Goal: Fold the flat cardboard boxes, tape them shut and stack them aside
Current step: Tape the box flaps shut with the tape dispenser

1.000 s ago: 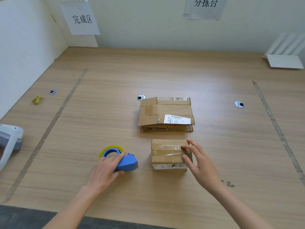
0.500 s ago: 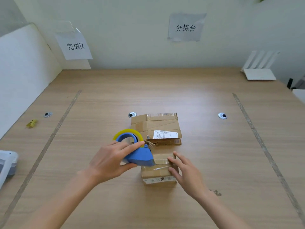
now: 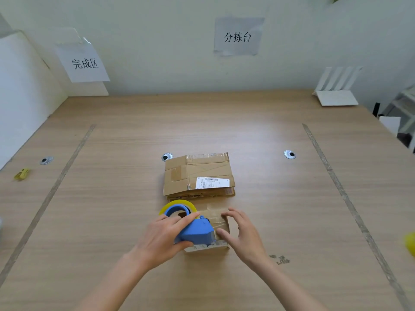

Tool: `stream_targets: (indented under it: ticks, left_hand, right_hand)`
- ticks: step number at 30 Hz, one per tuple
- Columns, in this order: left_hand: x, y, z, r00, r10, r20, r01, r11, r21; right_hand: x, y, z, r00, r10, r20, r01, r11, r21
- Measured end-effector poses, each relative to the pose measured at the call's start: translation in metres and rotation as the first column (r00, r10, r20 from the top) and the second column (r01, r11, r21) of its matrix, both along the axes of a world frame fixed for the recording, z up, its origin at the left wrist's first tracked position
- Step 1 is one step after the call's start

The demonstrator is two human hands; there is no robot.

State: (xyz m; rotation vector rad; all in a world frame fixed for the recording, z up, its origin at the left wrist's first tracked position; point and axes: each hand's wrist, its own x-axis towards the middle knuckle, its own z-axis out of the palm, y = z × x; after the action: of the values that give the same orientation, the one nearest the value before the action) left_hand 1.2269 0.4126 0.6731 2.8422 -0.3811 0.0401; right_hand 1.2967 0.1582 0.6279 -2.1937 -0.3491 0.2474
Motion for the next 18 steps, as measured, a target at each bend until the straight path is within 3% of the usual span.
stream_targets:
  ticks: [3, 8, 11, 14, 18]
  left_hand:
    - [0.003, 0.001, -0.001, 0.999, 0.003, -0.036, -0.003, 1.0, 0.001]
    - [0.005, 0.003, 0.0, 0.998, 0.011, -0.069, -0.01, 1.0, 0.015]
    - [0.006, 0.003, -0.002, 0.998, 0.004, -0.068, -0.003, 1.0, 0.02]
    - [0.006, 0.003, -0.003, 0.998, 0.002, -0.067, 0.0, 1.0, 0.025]
    - [0.006, 0.003, -0.003, 0.998, 0.003, -0.07, -0.001, 1.0, 0.026]
  right_hand:
    - [0.004, -0.002, 0.002, 0.996, 0.015, -0.092, -0.011, 0.999, 0.046]
    - [0.031, 0.0, 0.022, 0.944, 0.229, -0.238, -0.211, 0.972, 0.1]
    - [0.046, 0.015, 0.035, 0.879, 0.263, -0.398, -0.217, 0.963, 0.157]
    - [0.057, 0.028, 0.038, 0.819, 0.245, -0.518, -0.231, 0.968, 0.094]
    - [0.064, 0.029, 0.035, 0.812, 0.227, -0.537, -0.199, 0.974, 0.11]
